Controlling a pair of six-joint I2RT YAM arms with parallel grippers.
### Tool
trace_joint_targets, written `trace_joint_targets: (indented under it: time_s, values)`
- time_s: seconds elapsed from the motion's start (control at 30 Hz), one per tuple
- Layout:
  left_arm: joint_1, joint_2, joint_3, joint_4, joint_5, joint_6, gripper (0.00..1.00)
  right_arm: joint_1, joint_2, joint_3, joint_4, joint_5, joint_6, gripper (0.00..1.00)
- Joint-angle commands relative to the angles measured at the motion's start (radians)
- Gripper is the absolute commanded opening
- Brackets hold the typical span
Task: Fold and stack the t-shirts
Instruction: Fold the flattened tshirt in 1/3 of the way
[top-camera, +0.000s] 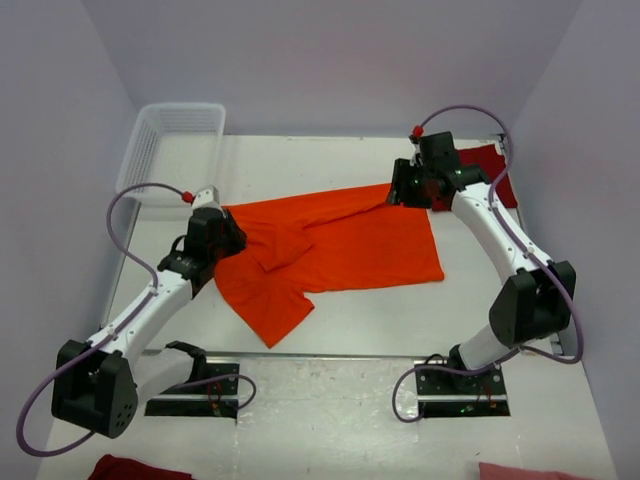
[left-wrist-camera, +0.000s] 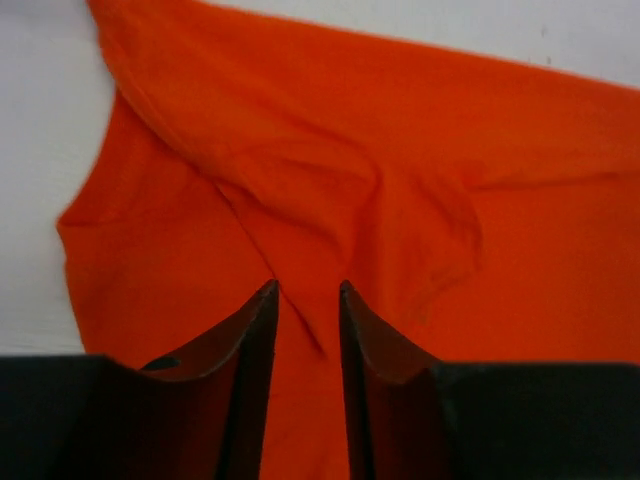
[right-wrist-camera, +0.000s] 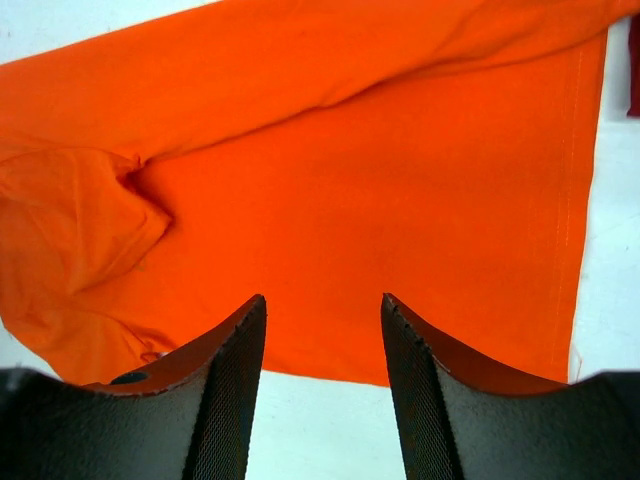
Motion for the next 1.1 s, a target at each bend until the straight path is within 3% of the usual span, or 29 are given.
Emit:
trace_joint_targets:
  time_s: [0.0,0.03,0.13,0.47,1.07]
  values:
    - [-0.001,-0.065,-0.143,0.149,0.247,-0.046,0.36,-0.015,-0.068,-0.078,0.062,-0.041,0.030,0.51]
    - [-0.001,-0.075,-0.170,0.176,0.267,-0.049,0.44,-0.015,-0.079,-0.092,0.071,-0.044,0.030,0.51]
    - [-0.003,-0.075,-0.237,0.253,0.306,-0.069,0.48,-0.012,-0.116,-0.145,0.083,-0.043,0.034,0.51]
    - [-0.001,0.069,-0.286,0.416,0.384,-0.095,0.49,-0.006,-0.161,-0.229,0.103,-0.033,0.039,0.51]
    - [-0.001,0.153,-0.267,0.372,0.355,-0.088,0.48,-0.001,-0.142,-0.235,0.120,-0.044,0.037,0.51]
